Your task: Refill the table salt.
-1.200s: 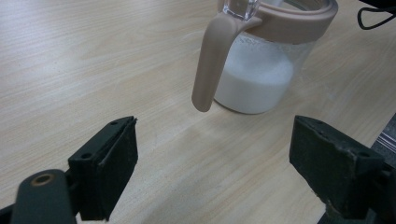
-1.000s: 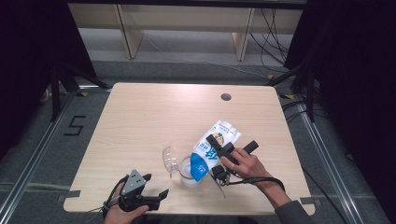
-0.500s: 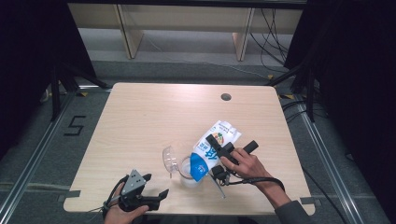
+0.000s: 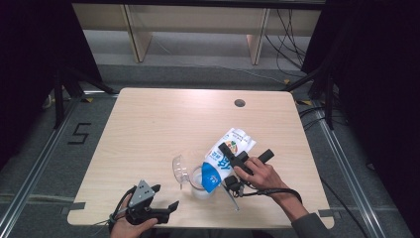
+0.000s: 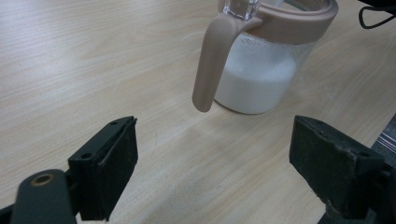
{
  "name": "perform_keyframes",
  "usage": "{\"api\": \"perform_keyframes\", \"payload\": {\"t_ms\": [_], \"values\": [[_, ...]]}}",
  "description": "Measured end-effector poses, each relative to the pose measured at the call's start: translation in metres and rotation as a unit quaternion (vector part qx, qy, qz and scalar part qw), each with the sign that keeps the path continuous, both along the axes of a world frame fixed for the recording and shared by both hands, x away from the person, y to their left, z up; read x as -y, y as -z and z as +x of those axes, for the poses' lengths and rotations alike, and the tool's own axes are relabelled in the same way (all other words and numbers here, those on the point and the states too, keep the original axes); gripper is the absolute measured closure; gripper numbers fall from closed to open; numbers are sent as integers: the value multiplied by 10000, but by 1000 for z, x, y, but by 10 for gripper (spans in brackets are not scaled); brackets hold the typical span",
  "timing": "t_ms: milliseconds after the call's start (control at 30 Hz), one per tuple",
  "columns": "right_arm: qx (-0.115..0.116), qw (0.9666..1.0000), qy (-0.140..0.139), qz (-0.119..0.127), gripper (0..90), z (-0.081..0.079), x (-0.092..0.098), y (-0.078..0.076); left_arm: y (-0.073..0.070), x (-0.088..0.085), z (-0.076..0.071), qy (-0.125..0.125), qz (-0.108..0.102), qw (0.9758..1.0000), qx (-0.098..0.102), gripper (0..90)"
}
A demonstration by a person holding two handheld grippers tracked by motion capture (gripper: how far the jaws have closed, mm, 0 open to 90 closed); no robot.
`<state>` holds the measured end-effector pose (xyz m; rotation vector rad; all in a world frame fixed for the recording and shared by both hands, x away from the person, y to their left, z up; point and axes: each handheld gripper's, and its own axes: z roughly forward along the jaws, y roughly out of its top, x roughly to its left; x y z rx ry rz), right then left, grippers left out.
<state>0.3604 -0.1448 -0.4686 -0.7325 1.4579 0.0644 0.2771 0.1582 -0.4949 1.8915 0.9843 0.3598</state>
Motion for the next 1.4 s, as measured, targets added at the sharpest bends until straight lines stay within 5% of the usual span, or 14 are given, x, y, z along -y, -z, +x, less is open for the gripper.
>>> {"api": "perform_keyframes", "payload": {"t_ms": [1400], "values": [[-101, 9999, -27, 67, 785, -1, -1, 1, 0, 0, 0, -22, 15, 10000, 9, 150]]}}
